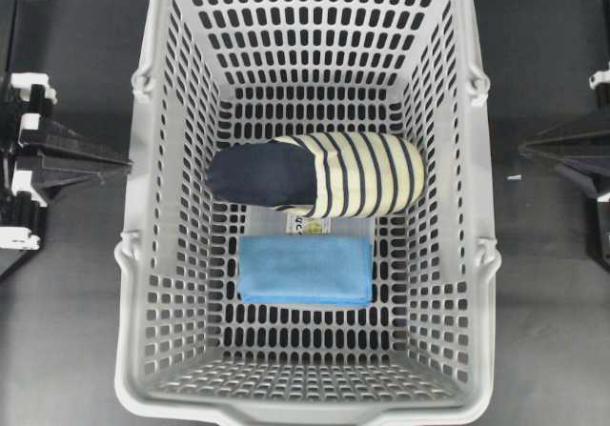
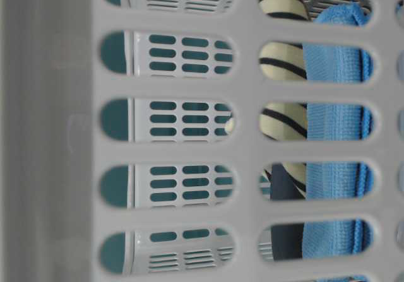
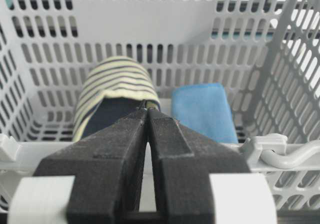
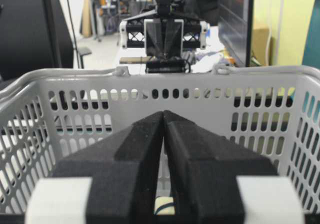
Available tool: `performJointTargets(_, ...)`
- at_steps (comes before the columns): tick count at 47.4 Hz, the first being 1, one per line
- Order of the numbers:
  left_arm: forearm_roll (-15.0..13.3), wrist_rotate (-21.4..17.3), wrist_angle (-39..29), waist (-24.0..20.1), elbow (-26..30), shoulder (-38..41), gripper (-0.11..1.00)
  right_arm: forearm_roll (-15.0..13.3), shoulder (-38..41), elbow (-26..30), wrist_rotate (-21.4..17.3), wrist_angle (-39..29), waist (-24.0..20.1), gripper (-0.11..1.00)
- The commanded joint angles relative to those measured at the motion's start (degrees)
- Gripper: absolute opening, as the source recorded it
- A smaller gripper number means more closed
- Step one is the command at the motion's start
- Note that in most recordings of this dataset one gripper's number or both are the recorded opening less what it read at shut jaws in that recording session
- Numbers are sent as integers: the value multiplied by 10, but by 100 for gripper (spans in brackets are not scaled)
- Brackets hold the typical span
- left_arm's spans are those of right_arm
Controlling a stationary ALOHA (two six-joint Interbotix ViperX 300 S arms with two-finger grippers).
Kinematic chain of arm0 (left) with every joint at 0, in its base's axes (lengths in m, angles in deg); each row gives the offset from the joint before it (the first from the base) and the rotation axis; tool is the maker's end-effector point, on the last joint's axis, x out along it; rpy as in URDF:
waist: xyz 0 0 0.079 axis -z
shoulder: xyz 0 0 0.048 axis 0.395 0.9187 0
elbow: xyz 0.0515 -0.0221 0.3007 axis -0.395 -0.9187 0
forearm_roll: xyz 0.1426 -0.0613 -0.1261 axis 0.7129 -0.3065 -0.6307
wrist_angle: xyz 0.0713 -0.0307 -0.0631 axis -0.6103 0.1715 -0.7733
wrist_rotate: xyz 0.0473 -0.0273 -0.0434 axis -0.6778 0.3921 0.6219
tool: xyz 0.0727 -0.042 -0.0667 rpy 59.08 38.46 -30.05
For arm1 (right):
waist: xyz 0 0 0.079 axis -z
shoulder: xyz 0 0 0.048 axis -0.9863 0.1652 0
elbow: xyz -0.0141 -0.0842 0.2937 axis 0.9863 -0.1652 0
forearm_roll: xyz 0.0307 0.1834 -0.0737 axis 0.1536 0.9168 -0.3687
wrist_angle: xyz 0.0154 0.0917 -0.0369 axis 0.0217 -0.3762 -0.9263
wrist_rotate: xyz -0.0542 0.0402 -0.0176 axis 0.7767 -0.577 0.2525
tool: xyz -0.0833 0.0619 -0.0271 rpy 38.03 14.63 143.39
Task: Pick up the blue cloth from the shopping basket with the left arm.
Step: 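Move the left gripper over the basket toward the blue cloth, then lower the open left gripper onto the blue cloth and close it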
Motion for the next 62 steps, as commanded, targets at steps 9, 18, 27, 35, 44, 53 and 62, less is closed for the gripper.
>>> performJointTargets(9, 24, 58, -158, 14, 104, 32, 0, 17, -2, 4, -28, -38, -3, -1)
performJointTargets(18, 23, 60, -309, 21, 206, 86, 0, 15, -11, 28, -43, -97, -3, -1)
performJointTargets(27, 24, 57, -403, 35, 314, 175, 0, 16, -14, 53, -45, -168, -1, -1)
performJointTargets(35, 24, 56, -501, 47, 407, 270, 0, 16, -15, 61, -43, -183, 4, 0)
performJointTargets(44, 23, 60, -572, 52, 485, 358, 0, 13, -11, 74, -42, -168, 1, 11)
performJointTargets(53, 24, 54, -631, 52, 545, 420, 1, 13, -11, 77, -42, -163, 0, 64)
performJointTargets(62, 24, 55, -658, 62, 585, 483, 47, 13, -9, 77, -41, -159, 0, 76)
